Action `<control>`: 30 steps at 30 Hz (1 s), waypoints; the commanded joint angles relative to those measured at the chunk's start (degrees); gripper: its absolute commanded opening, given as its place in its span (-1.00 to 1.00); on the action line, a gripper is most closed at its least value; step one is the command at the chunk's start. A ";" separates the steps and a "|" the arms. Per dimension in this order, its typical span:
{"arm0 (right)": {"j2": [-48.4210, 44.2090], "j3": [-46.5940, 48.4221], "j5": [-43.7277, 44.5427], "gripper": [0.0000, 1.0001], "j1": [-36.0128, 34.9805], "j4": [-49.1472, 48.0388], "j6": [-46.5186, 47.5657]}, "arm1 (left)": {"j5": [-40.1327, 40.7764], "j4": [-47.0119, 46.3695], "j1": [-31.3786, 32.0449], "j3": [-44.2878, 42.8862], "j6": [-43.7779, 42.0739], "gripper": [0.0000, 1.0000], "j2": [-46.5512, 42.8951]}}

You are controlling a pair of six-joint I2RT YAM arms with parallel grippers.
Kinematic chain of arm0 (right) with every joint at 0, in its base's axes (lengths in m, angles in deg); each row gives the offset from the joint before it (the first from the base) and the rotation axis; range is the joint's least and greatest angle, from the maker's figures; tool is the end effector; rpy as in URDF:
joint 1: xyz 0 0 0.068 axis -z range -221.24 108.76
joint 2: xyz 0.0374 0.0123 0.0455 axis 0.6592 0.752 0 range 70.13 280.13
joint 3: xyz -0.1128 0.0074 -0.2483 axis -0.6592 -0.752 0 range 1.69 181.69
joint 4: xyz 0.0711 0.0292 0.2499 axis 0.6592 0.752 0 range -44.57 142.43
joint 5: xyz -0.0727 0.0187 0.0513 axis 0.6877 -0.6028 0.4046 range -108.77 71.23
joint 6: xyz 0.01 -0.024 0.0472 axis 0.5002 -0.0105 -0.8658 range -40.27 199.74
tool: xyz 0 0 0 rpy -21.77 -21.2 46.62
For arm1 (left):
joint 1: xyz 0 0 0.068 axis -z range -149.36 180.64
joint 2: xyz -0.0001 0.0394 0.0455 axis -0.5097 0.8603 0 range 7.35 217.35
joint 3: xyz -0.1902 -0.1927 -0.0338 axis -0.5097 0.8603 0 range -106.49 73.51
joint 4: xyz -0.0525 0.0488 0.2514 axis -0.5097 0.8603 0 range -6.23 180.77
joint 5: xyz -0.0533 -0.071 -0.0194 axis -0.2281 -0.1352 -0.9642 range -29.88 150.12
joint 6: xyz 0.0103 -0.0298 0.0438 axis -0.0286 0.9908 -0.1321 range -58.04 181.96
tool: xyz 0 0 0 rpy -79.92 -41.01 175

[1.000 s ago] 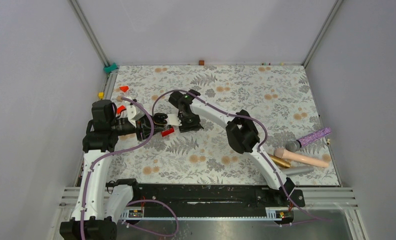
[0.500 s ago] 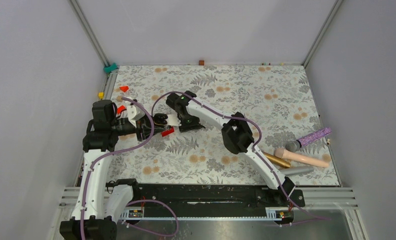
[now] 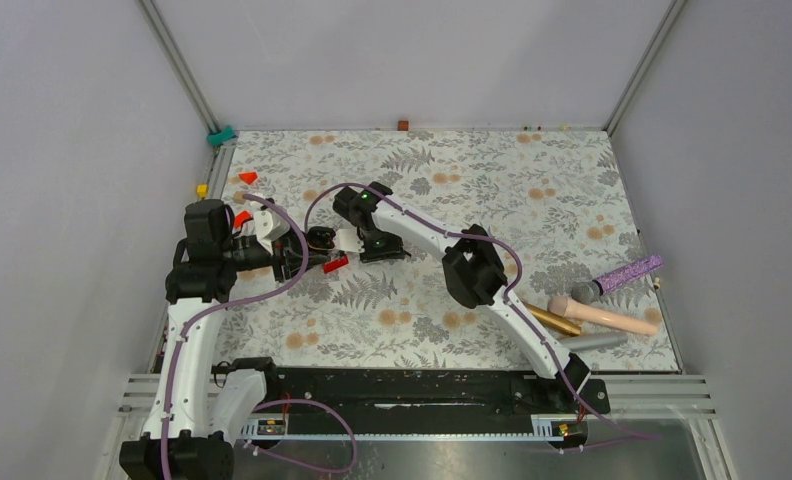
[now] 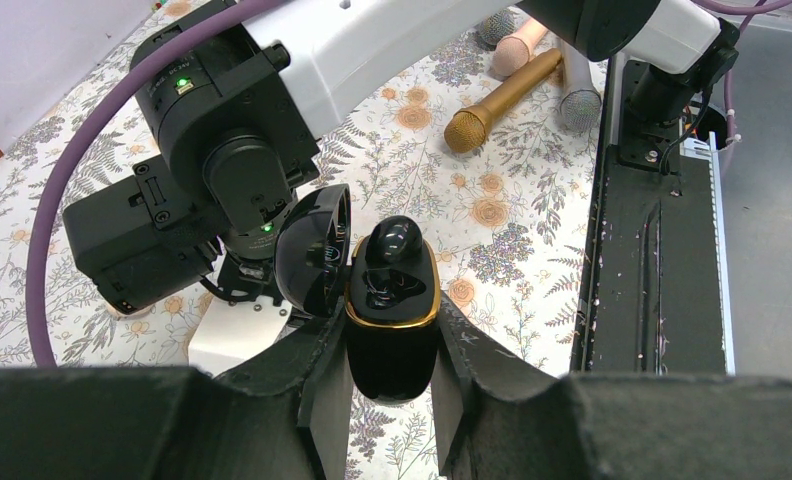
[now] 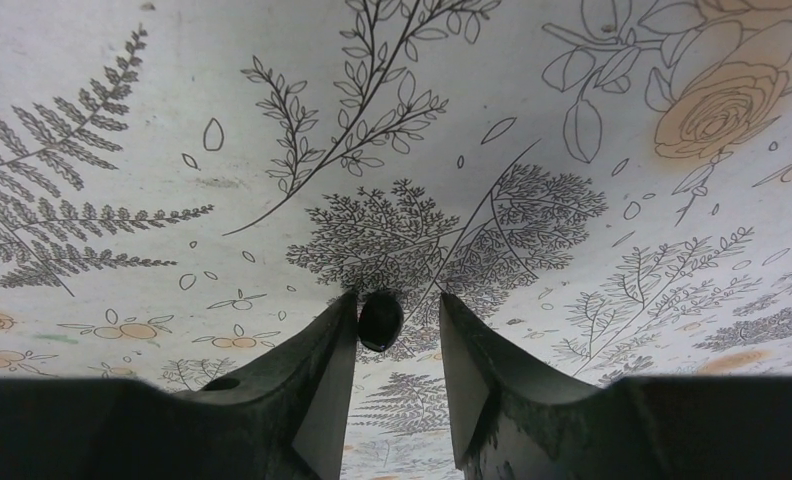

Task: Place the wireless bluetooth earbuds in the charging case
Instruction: Pick up the earbud from the center of the board.

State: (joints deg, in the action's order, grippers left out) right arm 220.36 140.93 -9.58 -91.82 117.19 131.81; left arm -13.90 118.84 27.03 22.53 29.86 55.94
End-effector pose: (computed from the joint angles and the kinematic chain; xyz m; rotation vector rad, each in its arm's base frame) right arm 0.3313 0.3943 0.1485 -2.3387 1.8914 -0.2443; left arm 0.1599 -0.0243 0.3363 1.0810 1.4541 -0.9212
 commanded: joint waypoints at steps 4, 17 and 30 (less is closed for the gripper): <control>0.61 2.26 0.47 -0.32 -0.70 2.57 -0.59 | -2.69 -0.68 -0.34 -1.84 -0.97 -0.74 0.21; -5.96 1.93 -0.75 -0.72 -0.83 0.25 -1.79 | -2.75 -0.62 -0.33 -1.75 -0.99 -0.74 0.02; -28.96 -11.91 -8.46 -0.78 2.63 -10.81 -16.82 | -2.42 -12.02 -0.12 1.08 9.85 -0.74 0.42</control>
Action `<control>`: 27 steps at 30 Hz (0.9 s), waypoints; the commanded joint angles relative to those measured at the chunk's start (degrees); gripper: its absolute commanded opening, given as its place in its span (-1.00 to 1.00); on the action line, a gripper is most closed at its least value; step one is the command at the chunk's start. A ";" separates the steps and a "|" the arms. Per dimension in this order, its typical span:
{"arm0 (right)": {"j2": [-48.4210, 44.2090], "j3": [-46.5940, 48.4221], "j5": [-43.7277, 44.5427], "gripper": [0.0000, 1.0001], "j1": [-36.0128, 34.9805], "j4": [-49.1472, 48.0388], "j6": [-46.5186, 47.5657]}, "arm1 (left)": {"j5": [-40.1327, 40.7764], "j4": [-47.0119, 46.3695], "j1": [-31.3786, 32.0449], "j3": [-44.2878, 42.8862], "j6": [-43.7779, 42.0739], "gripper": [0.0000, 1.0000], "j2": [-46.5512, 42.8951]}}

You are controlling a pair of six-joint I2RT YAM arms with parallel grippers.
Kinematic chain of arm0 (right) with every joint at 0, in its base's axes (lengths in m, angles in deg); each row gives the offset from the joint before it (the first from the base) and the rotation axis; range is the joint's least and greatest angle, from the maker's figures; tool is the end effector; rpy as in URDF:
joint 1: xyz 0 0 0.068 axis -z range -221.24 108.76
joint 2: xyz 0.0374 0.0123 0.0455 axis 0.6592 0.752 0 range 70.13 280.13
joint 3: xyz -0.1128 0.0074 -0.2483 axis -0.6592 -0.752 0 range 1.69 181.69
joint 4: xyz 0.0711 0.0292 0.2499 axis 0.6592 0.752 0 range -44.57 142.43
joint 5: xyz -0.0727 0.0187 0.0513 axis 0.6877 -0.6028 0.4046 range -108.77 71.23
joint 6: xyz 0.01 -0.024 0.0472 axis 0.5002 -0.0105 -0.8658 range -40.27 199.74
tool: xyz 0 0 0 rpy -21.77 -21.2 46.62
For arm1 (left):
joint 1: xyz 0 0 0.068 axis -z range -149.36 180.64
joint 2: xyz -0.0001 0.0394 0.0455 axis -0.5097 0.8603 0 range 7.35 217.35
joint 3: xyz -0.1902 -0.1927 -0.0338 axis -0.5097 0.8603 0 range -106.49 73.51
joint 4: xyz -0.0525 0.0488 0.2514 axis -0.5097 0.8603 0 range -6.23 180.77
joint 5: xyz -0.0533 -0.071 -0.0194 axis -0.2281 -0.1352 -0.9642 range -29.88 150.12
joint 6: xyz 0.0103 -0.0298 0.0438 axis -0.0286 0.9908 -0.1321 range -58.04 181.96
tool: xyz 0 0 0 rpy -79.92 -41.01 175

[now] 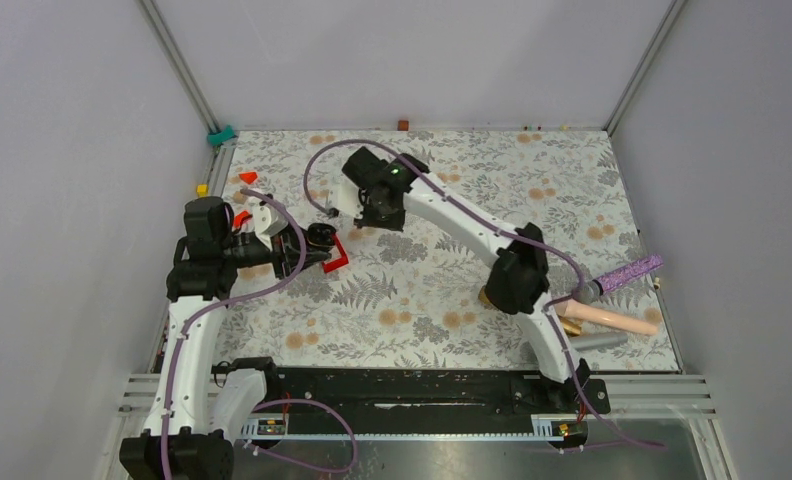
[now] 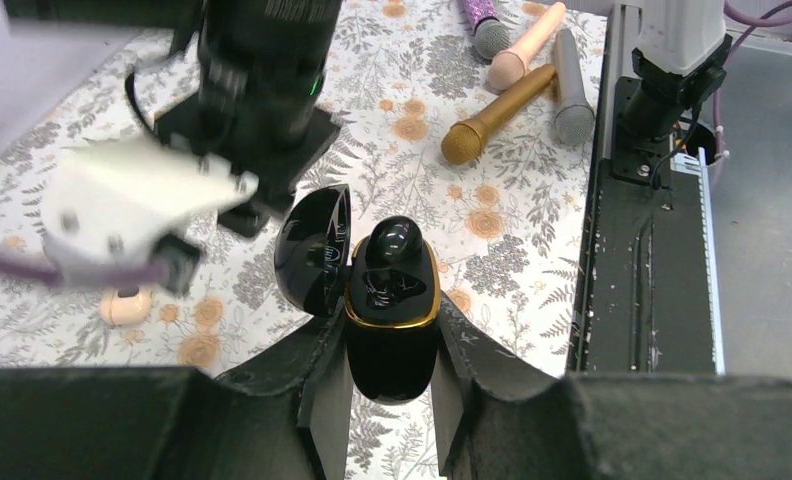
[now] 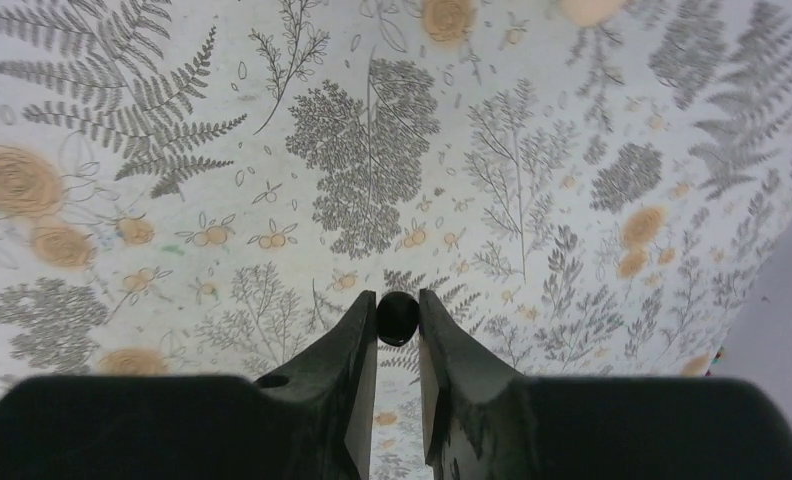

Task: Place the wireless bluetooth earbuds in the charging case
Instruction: Pick up the earbud from the center of the board.

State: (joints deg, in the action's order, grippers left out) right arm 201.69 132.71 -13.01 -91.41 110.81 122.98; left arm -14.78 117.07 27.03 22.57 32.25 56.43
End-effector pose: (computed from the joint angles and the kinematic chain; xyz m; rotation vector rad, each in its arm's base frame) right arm 0.3136 0.3705 0.2689 -1.9560 1.8827 -0.1014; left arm 0.1627 -0.0242 0.3374 1.0674 1.4540 -0.9496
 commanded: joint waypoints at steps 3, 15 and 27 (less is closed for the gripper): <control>-17.84 -10.49 -6.86 -0.78 4.18 -9.39 -12.00 | 1.11 -16.86 0.98 2.65 13.88 -0.74 0.37; -45.50 -44.56 -8.63 -0.70 9.43 -37.13 -27.90 | 8.61 -27.60 9.63 -3.73 27.38 -0.73 12.57; -30.97 -57.46 -24.50 -0.70 16.17 -54.06 -62.33 | 9.64 -39.11 9.76 3.38 35.24 -0.70 7.84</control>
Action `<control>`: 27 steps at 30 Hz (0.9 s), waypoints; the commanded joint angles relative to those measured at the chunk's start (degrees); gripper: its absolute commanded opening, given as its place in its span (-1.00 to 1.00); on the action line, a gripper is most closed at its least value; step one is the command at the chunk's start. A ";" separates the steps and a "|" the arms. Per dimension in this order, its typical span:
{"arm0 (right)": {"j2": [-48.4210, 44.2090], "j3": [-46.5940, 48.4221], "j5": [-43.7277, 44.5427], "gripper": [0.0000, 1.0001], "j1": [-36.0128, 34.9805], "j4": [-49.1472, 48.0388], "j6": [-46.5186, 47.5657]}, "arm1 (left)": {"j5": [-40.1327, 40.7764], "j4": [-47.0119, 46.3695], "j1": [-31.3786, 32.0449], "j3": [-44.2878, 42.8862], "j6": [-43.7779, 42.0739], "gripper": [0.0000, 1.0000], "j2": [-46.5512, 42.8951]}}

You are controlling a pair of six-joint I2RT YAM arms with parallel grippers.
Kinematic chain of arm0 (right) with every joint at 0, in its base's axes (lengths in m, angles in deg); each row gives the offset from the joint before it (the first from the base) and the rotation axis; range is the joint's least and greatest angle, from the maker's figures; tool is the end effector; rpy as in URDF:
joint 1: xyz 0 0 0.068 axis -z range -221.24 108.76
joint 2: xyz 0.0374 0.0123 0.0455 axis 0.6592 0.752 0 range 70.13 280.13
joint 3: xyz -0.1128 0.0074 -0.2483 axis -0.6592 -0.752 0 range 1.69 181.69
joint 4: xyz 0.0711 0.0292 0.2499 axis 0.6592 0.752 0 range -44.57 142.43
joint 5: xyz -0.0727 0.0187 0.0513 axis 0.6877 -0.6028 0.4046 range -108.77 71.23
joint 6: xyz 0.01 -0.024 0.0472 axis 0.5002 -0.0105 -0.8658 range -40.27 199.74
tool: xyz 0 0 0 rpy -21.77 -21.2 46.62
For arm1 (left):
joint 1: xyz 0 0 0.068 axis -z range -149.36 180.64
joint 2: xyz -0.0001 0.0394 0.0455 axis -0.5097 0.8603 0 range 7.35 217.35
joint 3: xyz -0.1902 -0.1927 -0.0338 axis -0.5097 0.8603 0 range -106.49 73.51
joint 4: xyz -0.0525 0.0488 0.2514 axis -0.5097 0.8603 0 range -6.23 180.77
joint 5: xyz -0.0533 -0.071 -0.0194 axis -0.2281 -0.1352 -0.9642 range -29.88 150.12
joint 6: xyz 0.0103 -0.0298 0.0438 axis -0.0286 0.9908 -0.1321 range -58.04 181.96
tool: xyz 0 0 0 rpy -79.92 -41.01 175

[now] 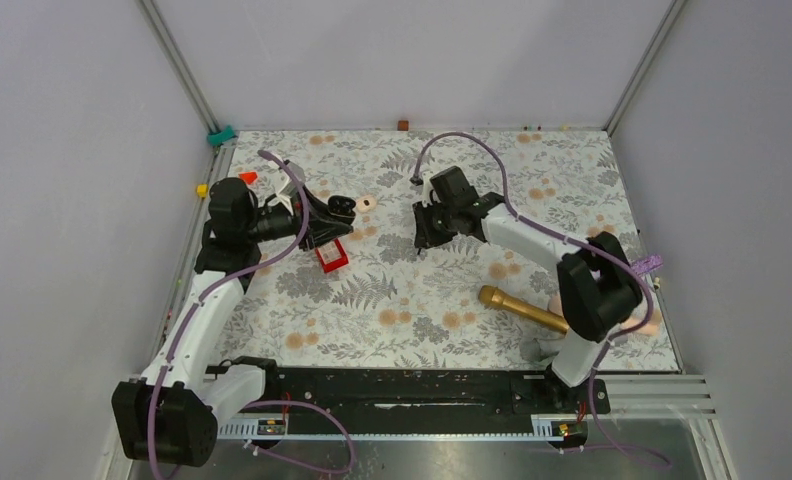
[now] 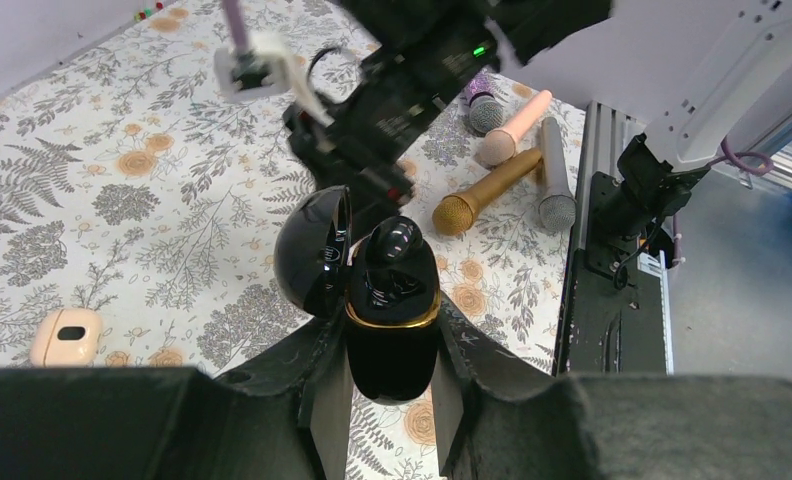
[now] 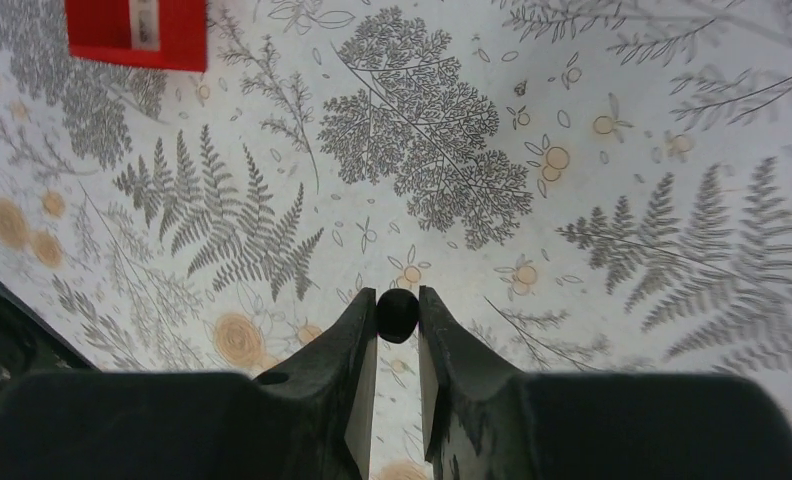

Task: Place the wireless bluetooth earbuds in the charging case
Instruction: Pick up the earbud from the center of the board.

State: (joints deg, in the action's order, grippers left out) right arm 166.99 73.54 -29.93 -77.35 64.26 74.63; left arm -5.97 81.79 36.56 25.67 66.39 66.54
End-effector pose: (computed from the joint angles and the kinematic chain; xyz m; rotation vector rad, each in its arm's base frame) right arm 0.3009 0.2281 0.2510 -0.7349 2.2770 0.5772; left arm 0.2194 -0.0555 0.3364 0.8720 1.5329 -1.1184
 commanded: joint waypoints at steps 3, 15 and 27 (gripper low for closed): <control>8.74 2.72 -8.72 -0.69 2.19 -7.87 -17.09 | 0.65 -4.31 0.22 0.61 1.63 -0.70 -2.47; 17.22 1.53 -10.05 -0.66 2.59 -8.81 -22.92 | 0.90 -8.72 0.24 2.00 3.98 -0.69 -0.69; 13.70 -2.49 -11.49 -0.31 2.56 -10.35 -23.51 | 1.27 -9.02 0.23 2.30 3.80 -0.68 -1.31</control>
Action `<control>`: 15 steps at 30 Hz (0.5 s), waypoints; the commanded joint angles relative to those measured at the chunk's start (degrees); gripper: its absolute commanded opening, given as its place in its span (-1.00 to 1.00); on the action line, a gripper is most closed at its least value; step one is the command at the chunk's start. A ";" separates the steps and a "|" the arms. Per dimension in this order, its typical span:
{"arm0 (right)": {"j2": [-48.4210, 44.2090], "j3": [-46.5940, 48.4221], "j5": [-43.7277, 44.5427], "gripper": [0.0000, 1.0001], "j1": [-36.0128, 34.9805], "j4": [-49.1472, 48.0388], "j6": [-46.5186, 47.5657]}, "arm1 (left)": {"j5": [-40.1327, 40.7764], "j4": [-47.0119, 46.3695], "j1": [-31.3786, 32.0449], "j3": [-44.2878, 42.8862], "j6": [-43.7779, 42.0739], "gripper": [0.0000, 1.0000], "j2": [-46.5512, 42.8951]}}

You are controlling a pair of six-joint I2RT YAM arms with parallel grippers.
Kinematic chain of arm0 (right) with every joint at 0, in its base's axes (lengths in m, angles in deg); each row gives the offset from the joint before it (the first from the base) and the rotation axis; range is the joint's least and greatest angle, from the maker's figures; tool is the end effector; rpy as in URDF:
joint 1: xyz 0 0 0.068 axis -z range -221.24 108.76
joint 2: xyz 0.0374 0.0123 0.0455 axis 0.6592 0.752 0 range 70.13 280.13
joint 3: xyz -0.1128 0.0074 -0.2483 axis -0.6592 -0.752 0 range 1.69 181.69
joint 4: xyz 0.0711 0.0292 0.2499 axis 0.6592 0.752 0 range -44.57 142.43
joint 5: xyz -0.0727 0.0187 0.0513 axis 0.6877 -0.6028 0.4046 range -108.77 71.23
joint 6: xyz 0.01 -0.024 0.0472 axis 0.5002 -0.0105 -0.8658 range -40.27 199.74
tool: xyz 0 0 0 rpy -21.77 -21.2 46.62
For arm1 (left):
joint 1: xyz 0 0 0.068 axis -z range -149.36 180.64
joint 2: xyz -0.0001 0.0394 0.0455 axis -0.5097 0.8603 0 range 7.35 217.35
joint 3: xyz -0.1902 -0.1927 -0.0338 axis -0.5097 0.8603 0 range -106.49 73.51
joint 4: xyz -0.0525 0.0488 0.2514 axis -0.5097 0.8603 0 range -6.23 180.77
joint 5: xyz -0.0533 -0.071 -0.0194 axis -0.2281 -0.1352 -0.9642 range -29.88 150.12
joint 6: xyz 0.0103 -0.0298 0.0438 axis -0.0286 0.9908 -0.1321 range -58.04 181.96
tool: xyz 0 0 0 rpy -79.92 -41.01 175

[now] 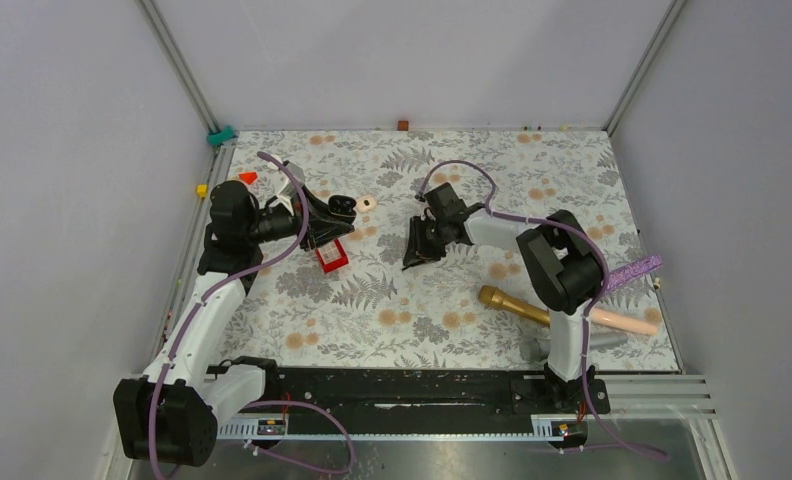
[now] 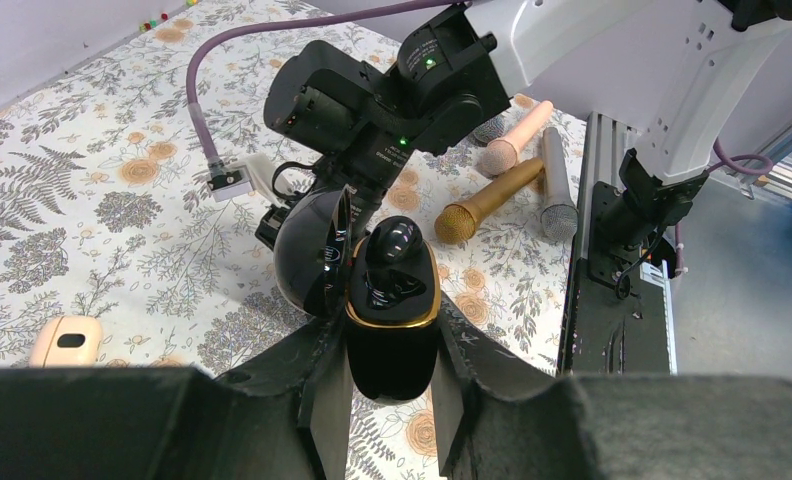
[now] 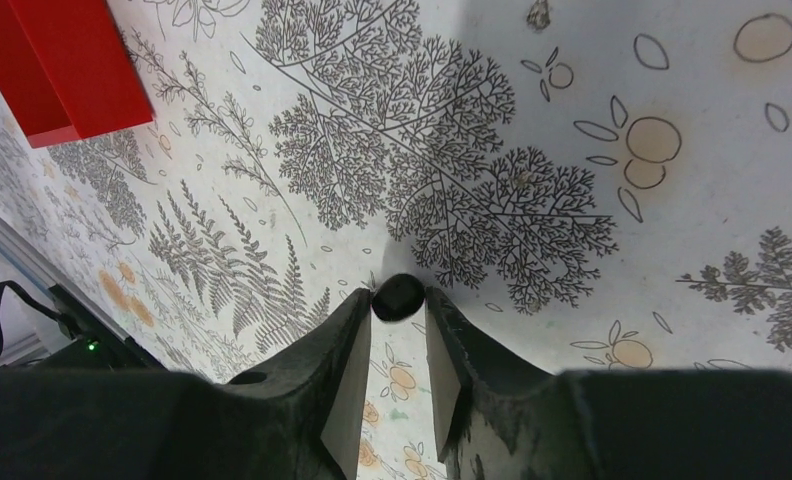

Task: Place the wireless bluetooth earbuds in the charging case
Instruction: Pick up the earbud from the center of the board.

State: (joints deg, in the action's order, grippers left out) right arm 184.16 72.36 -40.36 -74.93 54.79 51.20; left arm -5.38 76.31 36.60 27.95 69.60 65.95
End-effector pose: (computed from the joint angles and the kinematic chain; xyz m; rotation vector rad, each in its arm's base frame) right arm 0.3353 0.2394 0.1449 -0.2878 2.6241 0.8893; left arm 0.2183 -0.0554 0.3333 0.8515 1.5104 -1.1173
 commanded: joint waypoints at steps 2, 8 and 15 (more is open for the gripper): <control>-3.78 -1.85 -1.22 -0.29 0.16 -0.85 0.09 | 0.65 -3.53 0.19 0.12 0.53 -0.68 -0.86; -5.58 -3.08 -1.82 -0.26 0.14 -1.10 1.33 | 0.69 -3.45 0.11 0.18 0.44 -0.68 -1.08; 0.31 8.36 -11.02 -0.24 0.64 6.23 5.63 | 0.81 -3.42 0.19 0.28 0.18 -0.68 -1.30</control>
State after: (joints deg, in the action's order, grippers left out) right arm 181.98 71.07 -43.98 -74.82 55.80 53.10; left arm -5.33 76.31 36.60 27.97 69.58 65.93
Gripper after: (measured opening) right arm 0.375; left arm 0.293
